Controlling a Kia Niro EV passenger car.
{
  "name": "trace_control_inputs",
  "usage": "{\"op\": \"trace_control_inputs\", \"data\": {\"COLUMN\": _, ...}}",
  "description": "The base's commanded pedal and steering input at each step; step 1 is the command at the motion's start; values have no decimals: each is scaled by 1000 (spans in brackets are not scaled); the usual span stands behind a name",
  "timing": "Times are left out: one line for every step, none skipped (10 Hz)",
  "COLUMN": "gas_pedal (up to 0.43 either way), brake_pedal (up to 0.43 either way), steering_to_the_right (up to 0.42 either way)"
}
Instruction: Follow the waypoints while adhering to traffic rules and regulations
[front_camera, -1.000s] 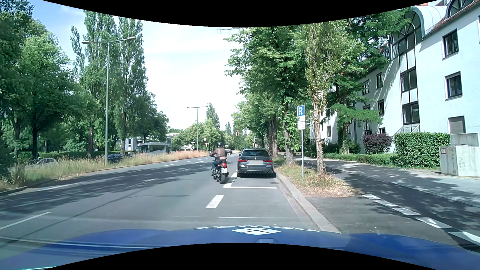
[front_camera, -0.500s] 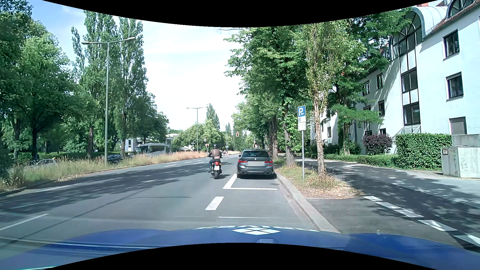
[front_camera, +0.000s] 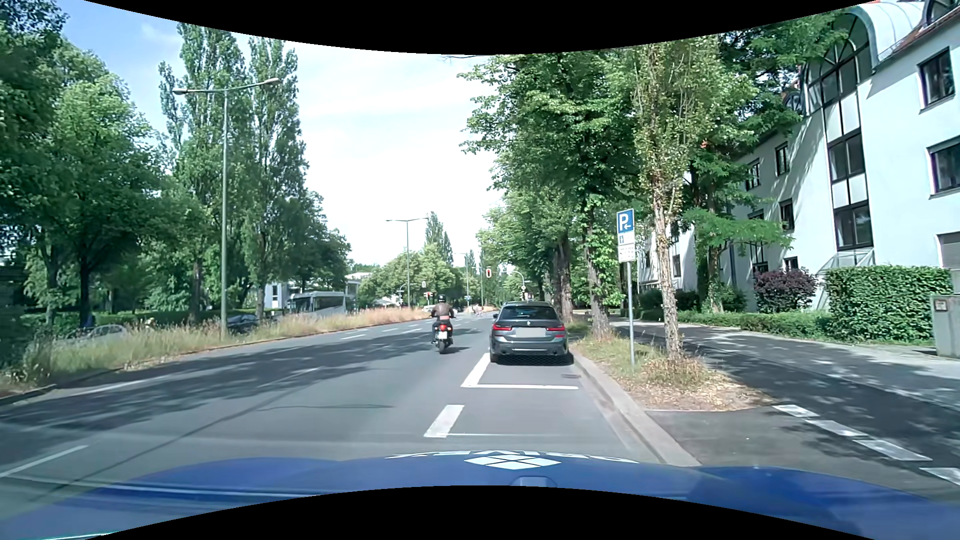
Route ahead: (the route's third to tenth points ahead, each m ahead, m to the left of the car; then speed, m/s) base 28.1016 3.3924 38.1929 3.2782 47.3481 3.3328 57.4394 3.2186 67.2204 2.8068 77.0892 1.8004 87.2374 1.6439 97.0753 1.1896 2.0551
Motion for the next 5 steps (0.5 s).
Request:
{"op": "trace_control_inputs", "data": {"gas_pedal": 661, "brake_pedal": 0, "steering_to_the_right": -592}}
{"op": "trace_control_inputs", "data": {"gas_pedal": 661, "brake_pedal": 0, "steering_to_the_right": -594}}
{"op": "trace_control_inputs", "data": {"gas_pedal": 661, "brake_pedal": 0, "steering_to_the_right": -566}}
{"op": "trace_control_inputs", "data": {"gas_pedal": 661, "brake_pedal": 0, "steering_to_the_right": -523}}
{"op": "trace_control_inputs", "data": {"gas_pedal": 689, "brake_pedal": 0, "steering_to_the_right": -456}}
